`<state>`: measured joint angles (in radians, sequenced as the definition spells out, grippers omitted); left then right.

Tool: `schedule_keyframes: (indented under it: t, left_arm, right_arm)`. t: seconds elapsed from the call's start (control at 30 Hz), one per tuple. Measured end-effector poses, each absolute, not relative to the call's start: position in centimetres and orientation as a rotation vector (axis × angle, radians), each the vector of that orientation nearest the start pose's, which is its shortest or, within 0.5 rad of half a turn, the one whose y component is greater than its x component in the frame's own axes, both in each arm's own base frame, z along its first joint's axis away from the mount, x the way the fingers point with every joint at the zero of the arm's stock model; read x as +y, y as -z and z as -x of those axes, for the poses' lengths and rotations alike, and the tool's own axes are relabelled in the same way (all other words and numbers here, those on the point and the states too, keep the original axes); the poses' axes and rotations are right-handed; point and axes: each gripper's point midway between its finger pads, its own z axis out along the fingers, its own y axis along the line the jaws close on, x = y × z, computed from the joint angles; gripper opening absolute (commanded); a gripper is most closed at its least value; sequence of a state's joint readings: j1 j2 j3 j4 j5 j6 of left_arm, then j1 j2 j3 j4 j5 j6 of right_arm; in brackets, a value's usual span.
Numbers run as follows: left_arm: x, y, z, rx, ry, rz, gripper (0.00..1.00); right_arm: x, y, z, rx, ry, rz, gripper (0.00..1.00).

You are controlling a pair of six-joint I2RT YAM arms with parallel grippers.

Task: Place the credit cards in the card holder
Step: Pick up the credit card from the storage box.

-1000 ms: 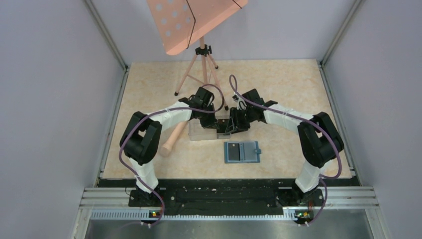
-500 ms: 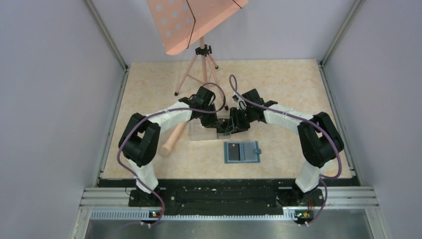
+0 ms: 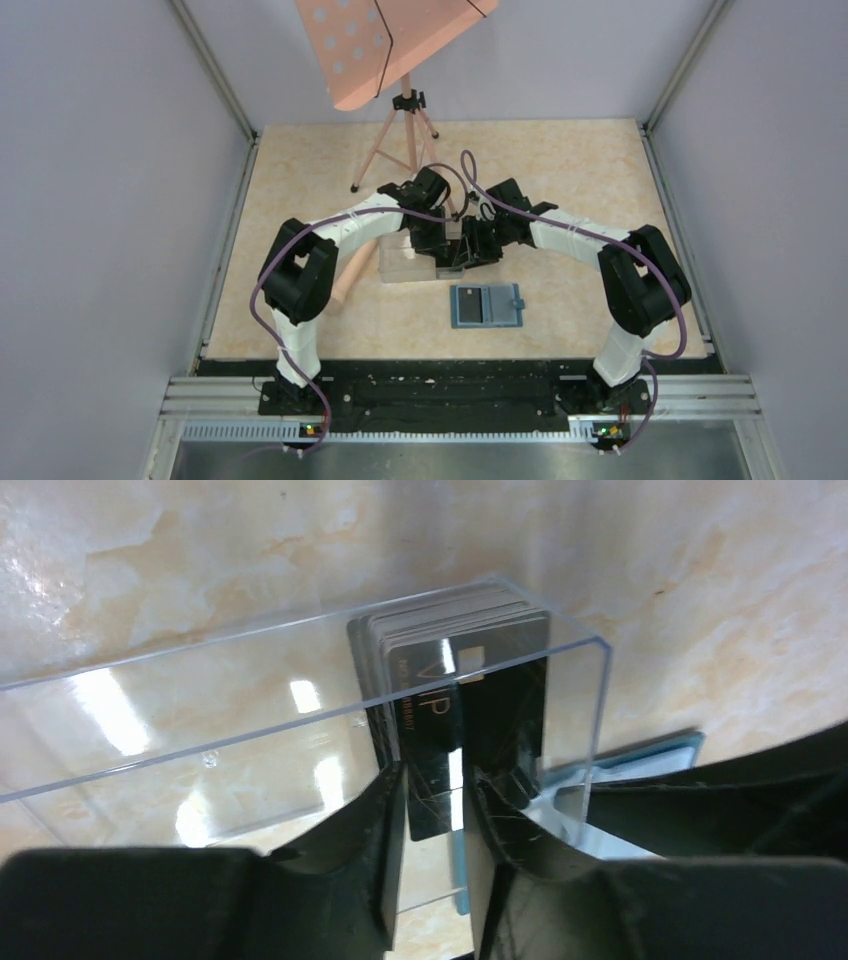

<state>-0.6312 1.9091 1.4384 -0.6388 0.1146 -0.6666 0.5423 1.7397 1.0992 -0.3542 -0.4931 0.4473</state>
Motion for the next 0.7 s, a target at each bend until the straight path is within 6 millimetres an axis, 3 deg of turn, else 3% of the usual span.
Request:
schedule_keyframes:
  t: [0.1,0.2,0.47,0.7]
  left_arm:
    - [-28.7,-6.0,-31.9,2.827,0.455,-0.003,0.45]
    - [-28.1,-5.6,-31.6,2.843,0.405,-0.002,0.44]
    - [-29.0,-5.8,-31.6,2.837,0.460,-0.019,0.11]
    - [-28.9,-5.9,-31.5,2.845,0.457,-0.021,0.00]
  right_arm:
    - [28.3,-7.0,-27.9,2.687,-0.977,0.330,0.39]
    - [28.3,-7.0,-27.9,2.687,-0.977,0.330,0.39]
    - [28.3,-7.0,-27.9,2.687,-0.977,0.331,0.39]
    - [28.3,-7.0,-27.9,2.687,-0.976,0.331,0.38]
